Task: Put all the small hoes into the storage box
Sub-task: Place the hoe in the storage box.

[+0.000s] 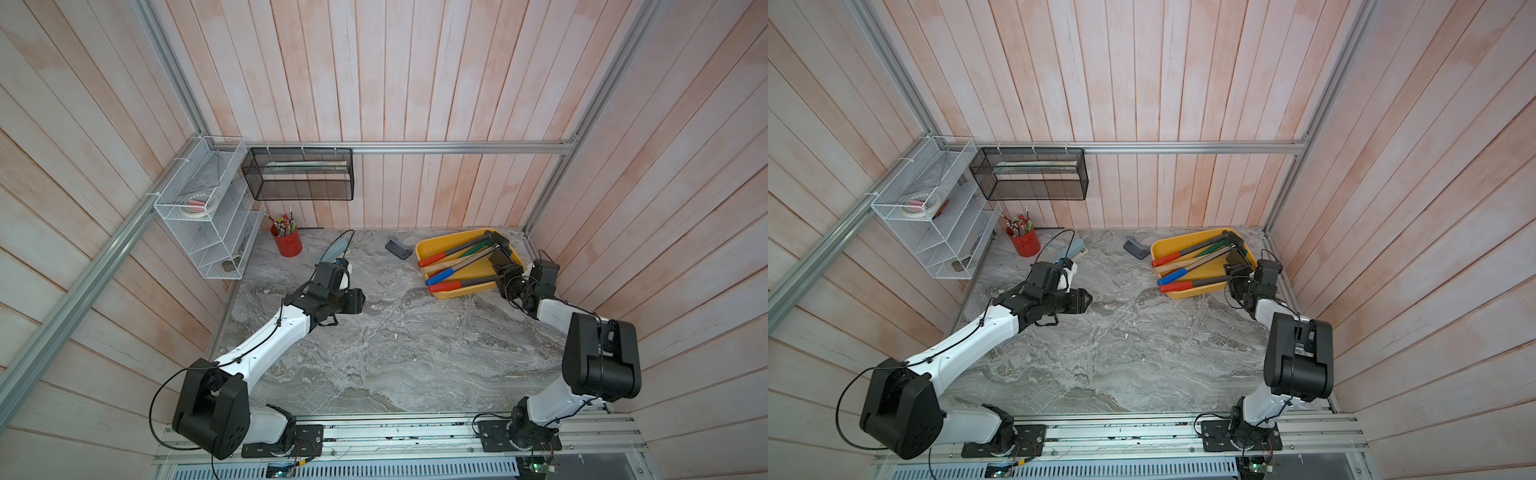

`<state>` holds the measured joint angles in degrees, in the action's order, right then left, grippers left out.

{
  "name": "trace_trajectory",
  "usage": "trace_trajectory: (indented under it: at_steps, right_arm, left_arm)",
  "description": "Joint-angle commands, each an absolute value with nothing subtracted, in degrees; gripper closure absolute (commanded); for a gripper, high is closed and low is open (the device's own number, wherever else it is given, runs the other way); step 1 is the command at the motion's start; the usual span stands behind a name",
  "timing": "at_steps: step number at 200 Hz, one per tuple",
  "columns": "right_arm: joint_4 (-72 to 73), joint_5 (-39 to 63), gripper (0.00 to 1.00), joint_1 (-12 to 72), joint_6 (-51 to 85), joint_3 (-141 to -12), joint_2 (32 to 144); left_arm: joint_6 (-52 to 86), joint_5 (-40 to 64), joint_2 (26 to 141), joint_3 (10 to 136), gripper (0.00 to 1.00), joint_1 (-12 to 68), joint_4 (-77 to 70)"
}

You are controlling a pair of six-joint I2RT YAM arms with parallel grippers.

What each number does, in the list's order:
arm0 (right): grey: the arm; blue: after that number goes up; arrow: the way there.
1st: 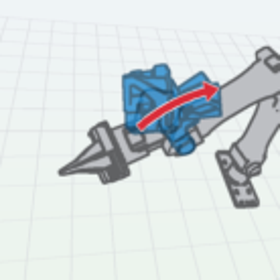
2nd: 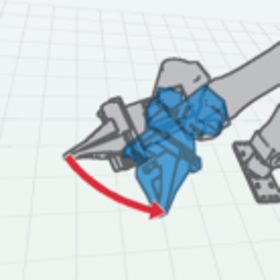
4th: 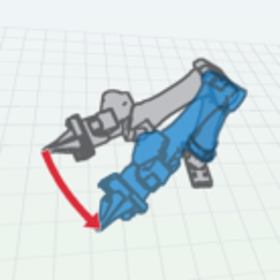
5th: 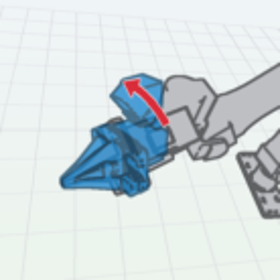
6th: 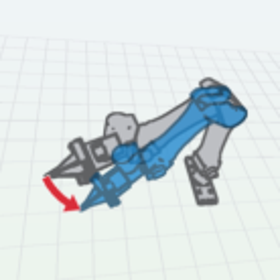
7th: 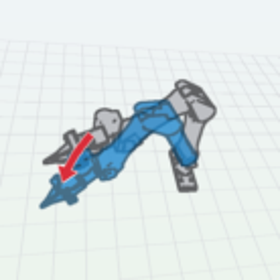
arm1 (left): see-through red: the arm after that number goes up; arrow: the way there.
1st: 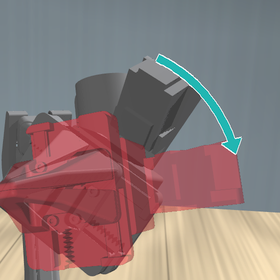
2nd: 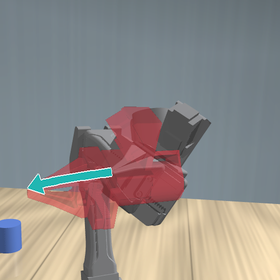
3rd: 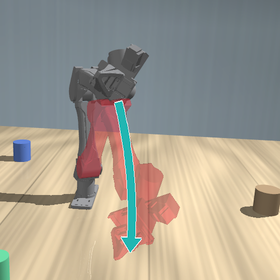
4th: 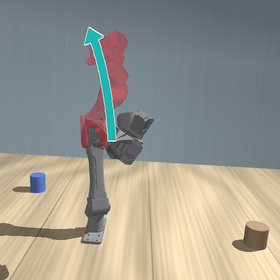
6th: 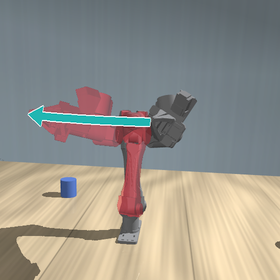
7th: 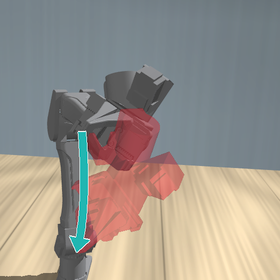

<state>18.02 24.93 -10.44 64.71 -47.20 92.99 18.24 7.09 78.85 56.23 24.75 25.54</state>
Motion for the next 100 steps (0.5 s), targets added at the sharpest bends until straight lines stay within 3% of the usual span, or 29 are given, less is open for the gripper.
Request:
trace_trajectory:
  at_steps: [1,10,23,35,54,100]
  right_arm:
    - [14.31,22.84,0.4,-10.65,57.76,-49.55,90.16]
    - [13.32,21.82,0.4,-10.65,55.15,-50.0,89.22]
    - [13.14,20.03,0.4,-10.64,51.45,-49.84,87.26]
    - [13.37,18.16,0.39,-10.67,47.99,-49.18,85.12]
    - [14.1,14.5,0.3,-10.69,43.29,-47.57,81.58]
    - [18.12,10.03,0.24,-10.68,33.34,-44.0,77.68]
  left_arm:
    - [17.09,4.27,79.4,56.47,0.33,24.35,27.72]
    - [16.89,2.73,79.39,56.37,0.31,24.19,27.98]
    - [16.84,-0.28,79.11,55.58,0.18,23.91,27.48]
    - [16.26,-2.66,78.93,55.17,0.13,23.49,27.14]
    - [15.35,-5.3,78.58,54.39,0.0,22.61,25.43]
    - [10.89,-9.98,78.36,49.96,0.0,18.98,14.99]
